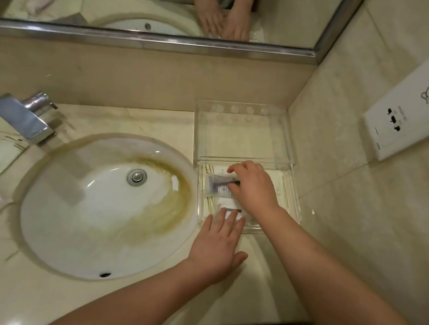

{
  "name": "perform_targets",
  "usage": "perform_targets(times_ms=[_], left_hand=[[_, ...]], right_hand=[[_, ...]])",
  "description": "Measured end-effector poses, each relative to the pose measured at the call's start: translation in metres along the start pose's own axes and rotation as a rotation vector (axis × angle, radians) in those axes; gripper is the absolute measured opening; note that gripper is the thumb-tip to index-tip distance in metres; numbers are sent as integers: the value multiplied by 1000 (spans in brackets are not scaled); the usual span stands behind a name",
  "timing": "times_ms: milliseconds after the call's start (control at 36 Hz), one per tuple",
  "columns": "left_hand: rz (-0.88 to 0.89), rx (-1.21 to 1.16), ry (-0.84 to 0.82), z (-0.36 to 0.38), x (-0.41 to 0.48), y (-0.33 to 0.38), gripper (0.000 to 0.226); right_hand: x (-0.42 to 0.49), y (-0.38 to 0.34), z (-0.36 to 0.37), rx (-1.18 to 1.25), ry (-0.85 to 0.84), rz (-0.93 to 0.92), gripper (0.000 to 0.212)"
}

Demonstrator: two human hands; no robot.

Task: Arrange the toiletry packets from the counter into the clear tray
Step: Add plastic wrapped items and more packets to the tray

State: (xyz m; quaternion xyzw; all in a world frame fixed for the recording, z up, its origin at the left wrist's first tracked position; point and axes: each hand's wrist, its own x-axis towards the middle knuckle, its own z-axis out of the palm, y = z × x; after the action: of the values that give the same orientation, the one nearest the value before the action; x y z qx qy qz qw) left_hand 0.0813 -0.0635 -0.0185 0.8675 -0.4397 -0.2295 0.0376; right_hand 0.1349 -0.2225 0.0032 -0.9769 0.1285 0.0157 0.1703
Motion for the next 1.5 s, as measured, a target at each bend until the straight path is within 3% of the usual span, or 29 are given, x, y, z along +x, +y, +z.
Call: perform_targets(times_ms=[278, 472, 722, 972, 1222, 1389, 1500], left_hand=[[-81, -55, 16, -10, 3, 8, 77], [-65, -105, 226, -20, -27, -26, 68], [-263, -243, 531, -15, -123, -123, 55], [-842, -415, 806, 9, -279, -217, 35], [-1295, -603, 957, 28, -388, -307, 29], [-1373, -662, 936, 38, -423, -380, 26], [-1345, -592, 810, 41, -432, -423, 35]], right_hand=[[-31, -4, 14, 103, -41, 197, 41], [-37, -40, 17, 149, 34, 197, 38], [-39, -156, 41, 283, 73, -54, 37], [-62, -301, 105, 301, -395, -327, 52], [-75, -404, 144, 157, -566, -540, 47], [-74, -457, 167, 59, -544, -612, 51], [-72, -483, 183, -80, -529, -746, 56]])
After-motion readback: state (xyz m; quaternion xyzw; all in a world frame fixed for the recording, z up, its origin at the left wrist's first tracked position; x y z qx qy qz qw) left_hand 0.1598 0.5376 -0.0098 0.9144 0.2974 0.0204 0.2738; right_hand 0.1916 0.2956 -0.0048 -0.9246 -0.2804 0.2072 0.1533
